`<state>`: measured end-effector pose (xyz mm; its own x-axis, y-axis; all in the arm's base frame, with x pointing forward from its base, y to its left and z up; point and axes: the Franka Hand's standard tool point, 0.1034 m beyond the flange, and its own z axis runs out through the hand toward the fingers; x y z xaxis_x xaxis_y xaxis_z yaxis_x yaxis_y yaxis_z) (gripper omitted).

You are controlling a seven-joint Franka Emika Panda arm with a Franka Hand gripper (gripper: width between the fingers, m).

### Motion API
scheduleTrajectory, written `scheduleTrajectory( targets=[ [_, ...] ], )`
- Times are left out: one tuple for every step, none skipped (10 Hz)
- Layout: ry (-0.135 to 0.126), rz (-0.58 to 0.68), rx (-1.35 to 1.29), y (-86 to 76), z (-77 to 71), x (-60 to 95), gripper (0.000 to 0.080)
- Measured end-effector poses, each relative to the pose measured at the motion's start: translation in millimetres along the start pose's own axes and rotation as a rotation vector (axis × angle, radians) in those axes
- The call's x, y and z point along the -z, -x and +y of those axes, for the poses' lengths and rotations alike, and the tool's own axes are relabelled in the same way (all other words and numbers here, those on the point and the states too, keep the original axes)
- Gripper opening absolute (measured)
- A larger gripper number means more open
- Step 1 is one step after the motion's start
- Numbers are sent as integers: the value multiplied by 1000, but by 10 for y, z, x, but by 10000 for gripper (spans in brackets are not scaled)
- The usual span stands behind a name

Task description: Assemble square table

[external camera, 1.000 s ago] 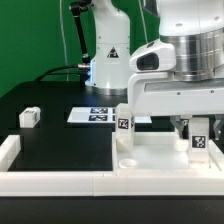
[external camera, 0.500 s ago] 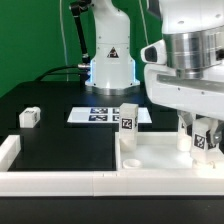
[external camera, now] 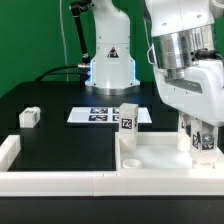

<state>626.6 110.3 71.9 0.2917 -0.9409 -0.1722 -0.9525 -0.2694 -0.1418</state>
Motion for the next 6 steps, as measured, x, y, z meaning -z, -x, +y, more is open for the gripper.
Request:
scheduleTrajectory(
  targets=[
    [23,-1,135,70,-29,12,499],
    [35,12,363,123,-84,4,499],
    [34,10,406,114,-80,-5,622],
    [35,10,447,102,-78,-4,641],
    [37,11,540,98,-77,-5,641],
    [47,21,699,88,-80,3,648]
  ],
)
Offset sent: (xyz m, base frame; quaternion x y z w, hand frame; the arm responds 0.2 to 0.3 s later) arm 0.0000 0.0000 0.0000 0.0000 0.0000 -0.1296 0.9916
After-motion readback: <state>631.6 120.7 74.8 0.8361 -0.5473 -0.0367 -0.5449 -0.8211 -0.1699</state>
